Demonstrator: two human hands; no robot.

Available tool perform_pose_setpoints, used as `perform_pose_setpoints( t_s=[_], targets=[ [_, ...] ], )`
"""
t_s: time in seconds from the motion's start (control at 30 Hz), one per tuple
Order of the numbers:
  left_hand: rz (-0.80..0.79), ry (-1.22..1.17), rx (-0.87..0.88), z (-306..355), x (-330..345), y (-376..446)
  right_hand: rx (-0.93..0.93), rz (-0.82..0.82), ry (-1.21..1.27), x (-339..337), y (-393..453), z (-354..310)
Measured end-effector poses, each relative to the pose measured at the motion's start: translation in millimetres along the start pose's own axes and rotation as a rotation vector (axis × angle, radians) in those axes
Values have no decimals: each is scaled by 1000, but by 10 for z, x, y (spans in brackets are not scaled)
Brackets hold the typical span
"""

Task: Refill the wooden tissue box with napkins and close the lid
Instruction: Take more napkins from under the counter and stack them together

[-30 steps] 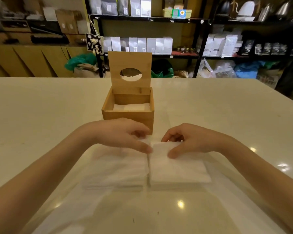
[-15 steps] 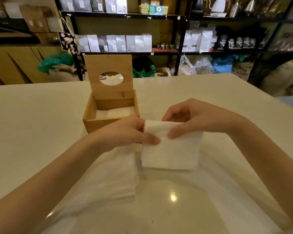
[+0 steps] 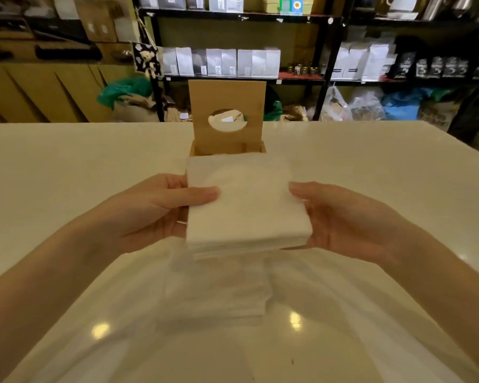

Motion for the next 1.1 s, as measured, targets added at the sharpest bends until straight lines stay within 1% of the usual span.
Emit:
perform_pose_setpoints(
  t_s=[0.1, 0.27, 0.3, 0.4, 0.53, 0.63, 0.7, 0.77, 0.83, 0.9, 0.97, 1.0, 1.1],
  targets=[
    [-23, 1, -75, -231, -102, -121, -10, 58, -185, 84, 35, 122],
    [-62, 14, -180, -479, -130, -341, 20, 129, -368, 108, 24, 315],
    [-51, 33, -191, -516, -148, -362, 34, 139, -398, 114, 23, 350],
    [93, 116, -198, -569, -282, -379, 58, 162, -464, 122, 41, 429],
    [213, 277, -159, -571, -380, -345, 54, 208, -524, 96, 65, 457],
    [242, 386, -149, -572, -385, -309, 52, 231, -583, 76, 63, 467],
    [261, 523, -145, -561, -402, -293, 43, 261, -659, 37, 54, 479],
    [258, 727, -120, -513, -413, -273, 35, 302, -811, -4, 34, 466],
    [278, 882, -49, -397, -428, -269, -13, 349, -968, -45, 5, 391],
    [315, 980, 65, -248, -449, -271, -163, 403, -1085, -56, -35, 232],
    [294, 1048, 166, -162, -445, -246, -291, 368, -1155, 12, -46, 140],
    [240, 1076, 167, -180, -430, -210, -303, 317, -1174, 45, -23, 155],
    [67, 1068, 21, -373, -430, -116, -196, 137, -1109, 150, 74, 310]
  ],
)
Point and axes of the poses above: each hand's wrist, its own y-axis towards the middle knuckle, its own x-axis out of the palm, z = x × y, the point moved 9 cm from there along y, towards the middle knuckle, and after that the axes turned 5 degrees about y, right-handed, at the moved point
